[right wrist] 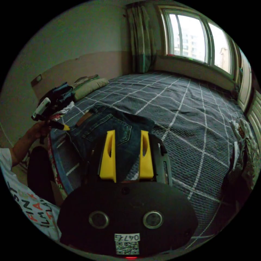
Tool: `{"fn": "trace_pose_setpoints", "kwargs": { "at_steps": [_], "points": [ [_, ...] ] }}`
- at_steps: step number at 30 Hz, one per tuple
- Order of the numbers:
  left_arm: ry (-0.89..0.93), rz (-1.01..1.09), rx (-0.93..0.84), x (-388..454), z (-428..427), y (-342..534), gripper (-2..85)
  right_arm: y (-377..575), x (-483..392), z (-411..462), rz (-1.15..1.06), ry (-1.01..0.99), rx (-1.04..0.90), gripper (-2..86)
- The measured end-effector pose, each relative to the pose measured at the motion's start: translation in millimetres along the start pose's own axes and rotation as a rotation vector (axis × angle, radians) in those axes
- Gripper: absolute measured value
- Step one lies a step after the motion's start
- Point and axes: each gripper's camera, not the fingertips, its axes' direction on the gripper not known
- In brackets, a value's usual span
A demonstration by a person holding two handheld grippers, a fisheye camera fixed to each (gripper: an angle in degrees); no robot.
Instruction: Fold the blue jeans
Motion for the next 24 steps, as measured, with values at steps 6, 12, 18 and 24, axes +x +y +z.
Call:
{"fn": "trace_pose_setpoints", "kwargs": {
  "at_steps": [6, 12, 18, 24],
  "points": [
    [0.051, -0.039, -0.021, -34.8, -9.4, 34.2, 17.8, -29.6, 10.9, 43.3, 0.071, 0.179, 0.017, 19.4],
    [0.079, -0.046, -0.019, -68.9, -32.8, 70.4, 18.0, -75.5, 24.0, 118.2, 0.148, 0.039, -0.163, 20.5],
    [0.15, -0.038, -0.007, -109.0, -64.3, 103.2, 17.3, -115.1, -15.1, 162.4, 0.154, 0.03, -0.251, 14.6],
    [0.209, -0.069, 0.014, -145.0, -105.8, 138.3, 12.0, -164.3, -90.7, 166.8, 0.032, 0.115, -0.226, 2.9]
  ]
}}
